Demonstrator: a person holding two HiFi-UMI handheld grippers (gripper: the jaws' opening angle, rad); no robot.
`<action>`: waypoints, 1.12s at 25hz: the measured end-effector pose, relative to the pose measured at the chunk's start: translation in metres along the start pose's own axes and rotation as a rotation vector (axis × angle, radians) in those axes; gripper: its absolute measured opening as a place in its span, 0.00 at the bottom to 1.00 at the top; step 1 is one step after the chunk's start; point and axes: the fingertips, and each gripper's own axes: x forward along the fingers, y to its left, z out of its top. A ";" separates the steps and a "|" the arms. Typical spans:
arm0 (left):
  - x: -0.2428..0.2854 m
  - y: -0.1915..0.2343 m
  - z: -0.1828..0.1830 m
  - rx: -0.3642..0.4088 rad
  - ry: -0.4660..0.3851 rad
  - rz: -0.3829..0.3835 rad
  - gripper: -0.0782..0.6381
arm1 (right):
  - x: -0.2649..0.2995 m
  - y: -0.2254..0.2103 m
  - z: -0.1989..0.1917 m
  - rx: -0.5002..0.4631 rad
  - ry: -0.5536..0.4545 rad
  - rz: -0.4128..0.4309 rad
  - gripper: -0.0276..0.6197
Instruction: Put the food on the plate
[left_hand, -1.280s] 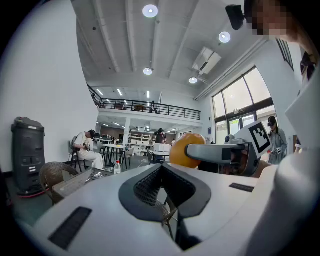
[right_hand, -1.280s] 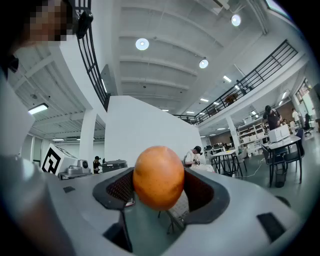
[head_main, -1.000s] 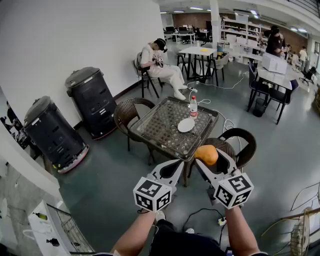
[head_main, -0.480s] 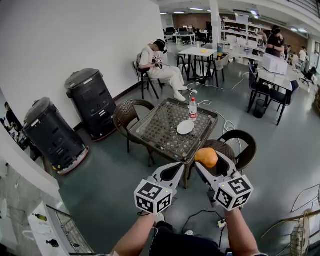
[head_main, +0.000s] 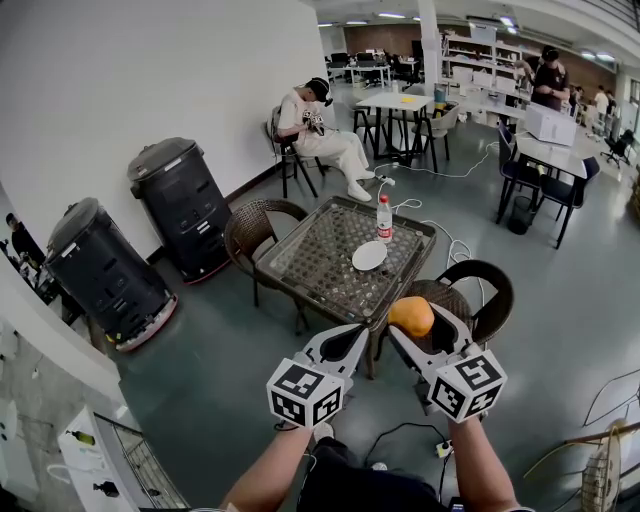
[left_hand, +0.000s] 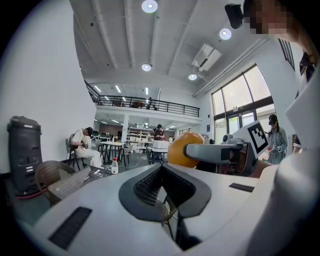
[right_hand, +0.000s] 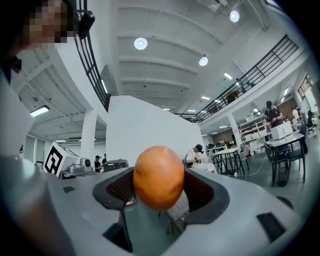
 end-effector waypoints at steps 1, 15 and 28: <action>0.002 0.001 -0.001 -0.002 0.003 -0.001 0.12 | 0.001 -0.002 -0.001 0.002 0.001 0.001 0.53; 0.044 0.054 -0.003 -0.015 0.018 -0.043 0.12 | 0.055 -0.035 -0.007 0.008 -0.004 -0.031 0.53; 0.097 0.153 0.006 -0.042 0.014 -0.098 0.12 | 0.158 -0.076 -0.014 0.007 0.036 -0.093 0.53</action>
